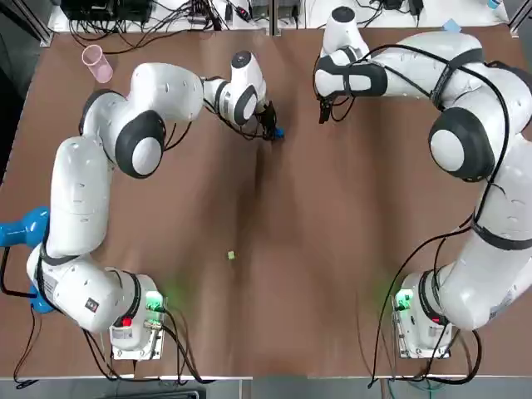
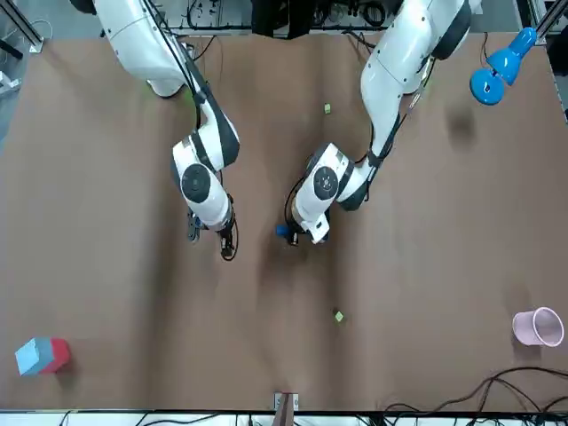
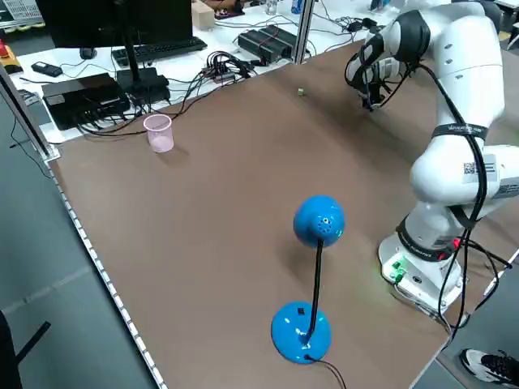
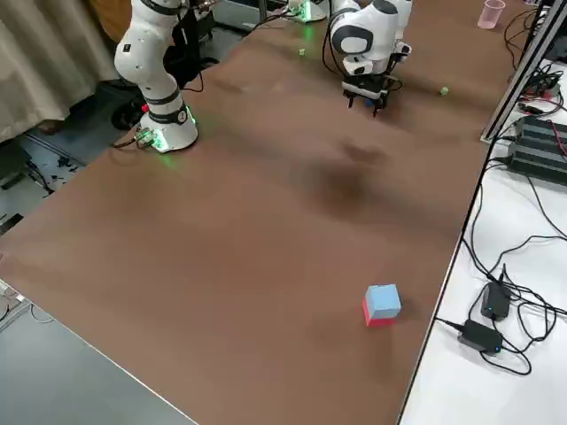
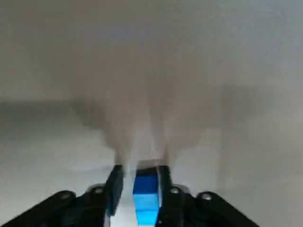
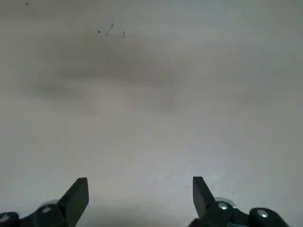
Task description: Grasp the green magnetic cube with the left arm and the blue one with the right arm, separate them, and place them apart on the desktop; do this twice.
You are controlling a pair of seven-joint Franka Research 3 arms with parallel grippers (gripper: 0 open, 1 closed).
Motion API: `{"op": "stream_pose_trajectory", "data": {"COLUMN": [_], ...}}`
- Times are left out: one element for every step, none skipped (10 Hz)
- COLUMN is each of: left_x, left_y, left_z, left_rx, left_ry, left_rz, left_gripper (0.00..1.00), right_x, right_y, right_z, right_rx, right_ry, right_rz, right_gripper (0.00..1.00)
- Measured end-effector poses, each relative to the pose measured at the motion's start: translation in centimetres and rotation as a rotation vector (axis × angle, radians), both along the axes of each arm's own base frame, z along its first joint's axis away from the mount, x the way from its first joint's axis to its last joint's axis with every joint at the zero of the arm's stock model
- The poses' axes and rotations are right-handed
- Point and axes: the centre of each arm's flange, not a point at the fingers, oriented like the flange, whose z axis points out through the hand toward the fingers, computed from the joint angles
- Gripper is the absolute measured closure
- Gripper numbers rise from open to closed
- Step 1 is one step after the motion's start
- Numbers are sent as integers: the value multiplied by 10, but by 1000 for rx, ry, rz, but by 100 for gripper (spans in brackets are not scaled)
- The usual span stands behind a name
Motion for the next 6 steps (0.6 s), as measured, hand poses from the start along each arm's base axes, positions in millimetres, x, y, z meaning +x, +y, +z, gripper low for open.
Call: {"op": "stream_pose_trajectory", "data": {"left_x": [0, 0, 0, 0, 0, 0], "left_y": [-1, -1, -1, -1, -1, -1], "left_z": [0, 0, 1, 1, 1, 1], "left_rx": [-1, -1, -1, -1, -1, -1], "left_ry": [0, 0, 0, 0, 0, -1], "left_rz": [-1, -1, -1, -2, -2, -4], "left_gripper": [72, 73, 74, 77, 77, 77], "right_x": [0, 0, 0, -1, -2, -5], "right_y": [0, 0, 0, 2, 7, 16], "right_z": [0, 0, 0, 0, 2, 5], "right_rx": [0, 0, 1, 3, 10, 21], "right_ry": [0, 0, -1, -2, -7, -19], "right_rz": [0, 0, 0, 3, 9, 18], "right_gripper": [3, 3, 3, 4, 4, 4]}}
